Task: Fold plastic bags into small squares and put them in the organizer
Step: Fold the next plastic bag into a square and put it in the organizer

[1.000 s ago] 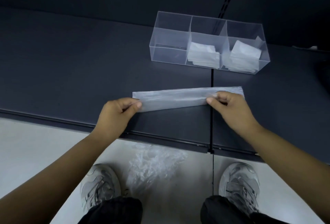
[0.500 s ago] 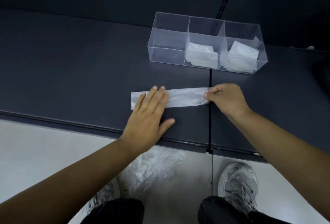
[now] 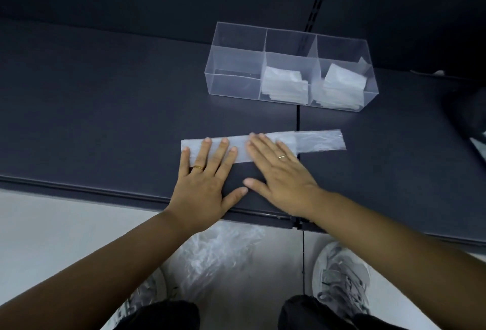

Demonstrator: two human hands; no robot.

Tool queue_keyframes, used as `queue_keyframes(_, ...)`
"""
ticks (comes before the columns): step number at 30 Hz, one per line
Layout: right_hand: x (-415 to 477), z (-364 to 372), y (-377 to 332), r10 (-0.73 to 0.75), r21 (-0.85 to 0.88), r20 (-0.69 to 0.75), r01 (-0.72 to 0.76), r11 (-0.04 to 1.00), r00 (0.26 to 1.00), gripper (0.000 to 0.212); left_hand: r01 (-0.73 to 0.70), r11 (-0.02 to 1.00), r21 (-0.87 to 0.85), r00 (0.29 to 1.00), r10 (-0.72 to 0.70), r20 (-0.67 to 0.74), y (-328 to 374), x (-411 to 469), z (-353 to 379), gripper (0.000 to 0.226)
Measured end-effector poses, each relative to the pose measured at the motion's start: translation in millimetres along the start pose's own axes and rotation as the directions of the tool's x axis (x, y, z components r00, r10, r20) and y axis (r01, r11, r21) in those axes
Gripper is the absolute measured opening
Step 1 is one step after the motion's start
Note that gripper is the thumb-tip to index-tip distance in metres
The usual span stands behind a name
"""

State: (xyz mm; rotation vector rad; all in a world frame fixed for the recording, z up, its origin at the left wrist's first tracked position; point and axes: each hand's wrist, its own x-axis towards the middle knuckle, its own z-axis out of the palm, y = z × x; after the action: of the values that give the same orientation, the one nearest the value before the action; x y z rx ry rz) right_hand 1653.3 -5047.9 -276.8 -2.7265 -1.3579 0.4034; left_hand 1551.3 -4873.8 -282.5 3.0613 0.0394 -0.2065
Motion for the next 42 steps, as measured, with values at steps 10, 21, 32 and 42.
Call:
queue_keyframes(10,-57,-12,105,0.356,0.114,-0.093,-0.345,0.932,0.930,0.069,0.009,1.000,0.017,1.000,-0.008,-0.026,0,1,3,0.079)
queue_keyframes(21,-21,-41,130,0.437,0.413,-0.211,-0.325,0.851,0.874,0.007,-0.036,0.999,0.013,0.999,0.037,-0.012,-7,4,-1,0.081)
queue_keyframes(32,-107,-69,65,0.450,0.892,0.337,-0.434,0.129,0.827,0.011,-0.296,0.908,-0.298,0.954,0.295,-0.052,28,7,-24,0.102)
queue_keyframes(42,-99,-101,25,0.227,0.983,0.101,-0.133,0.129,0.969,0.030,0.042,0.159,-0.986,0.999,0.009,0.044,100,-16,-70,0.037)
